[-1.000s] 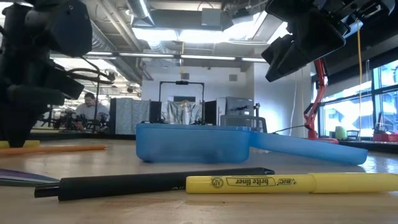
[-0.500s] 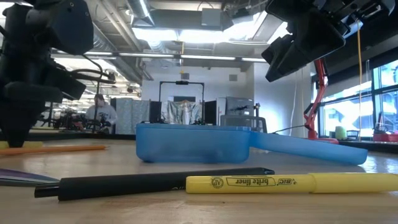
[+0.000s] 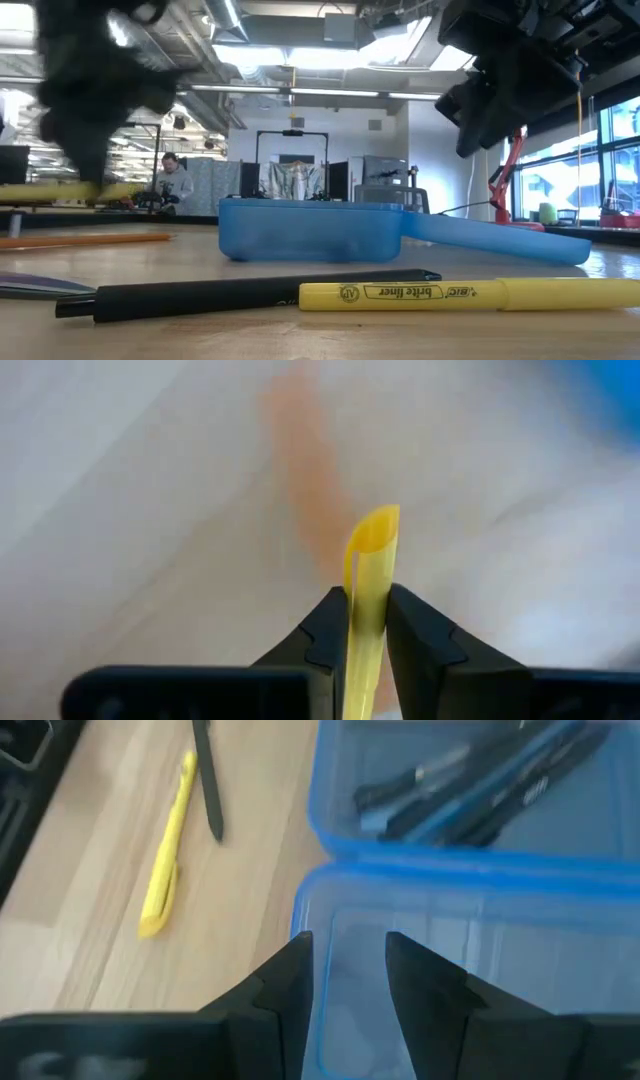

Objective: Pick & place school supplies into a supply box
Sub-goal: Put the yellow pen into the blue supply box

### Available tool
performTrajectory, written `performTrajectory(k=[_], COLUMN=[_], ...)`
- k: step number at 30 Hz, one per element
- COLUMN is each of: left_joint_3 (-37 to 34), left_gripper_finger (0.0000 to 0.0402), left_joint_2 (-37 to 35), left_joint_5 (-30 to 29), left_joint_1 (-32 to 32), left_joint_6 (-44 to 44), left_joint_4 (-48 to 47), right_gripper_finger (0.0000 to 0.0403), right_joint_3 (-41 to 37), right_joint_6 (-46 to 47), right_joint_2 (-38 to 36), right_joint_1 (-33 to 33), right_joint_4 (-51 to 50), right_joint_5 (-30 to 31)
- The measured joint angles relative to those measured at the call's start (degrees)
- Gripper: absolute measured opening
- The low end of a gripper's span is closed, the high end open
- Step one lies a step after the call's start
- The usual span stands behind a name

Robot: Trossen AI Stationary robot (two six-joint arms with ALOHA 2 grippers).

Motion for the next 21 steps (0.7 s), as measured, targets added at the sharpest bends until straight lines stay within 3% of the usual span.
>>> performTrajectory(k=[4, 9, 15, 21], left_joint_3=[2.72, 5.28, 9.60, 14.20], left_gripper_finger=[0.0046, 0.0045, 0.0043, 0.0044], left_joint_2=[-0.02, 1.81, 7.75, 15.45], left_joint_5=[-3.58, -3.89, -4.71, -0.17], left_joint_1=[1.89, 4.78, 9.66, 13.59], left_joint_6=[7.00, 18.59, 18.43, 18.40], left_joint_4=[14.12, 30.92, 32.10, 32.13], right_gripper_finger=[0.0132, 0.0132, 0.0132, 0.0132], right_joint_3=[-0.02, -0.02, -0.02, -0.02], right_joint_6=[0.60, 0.62, 2.10, 2.05], right_joint_2=[0.00, 0.00, 0.00, 0.00], right_joint_1=[0.00, 0.00, 0.00, 0.00], right_joint_4=[-0.73, -0.68, -0.70, -0.57], right_joint_5=[-0.82, -0.79, -0.79, -0.79])
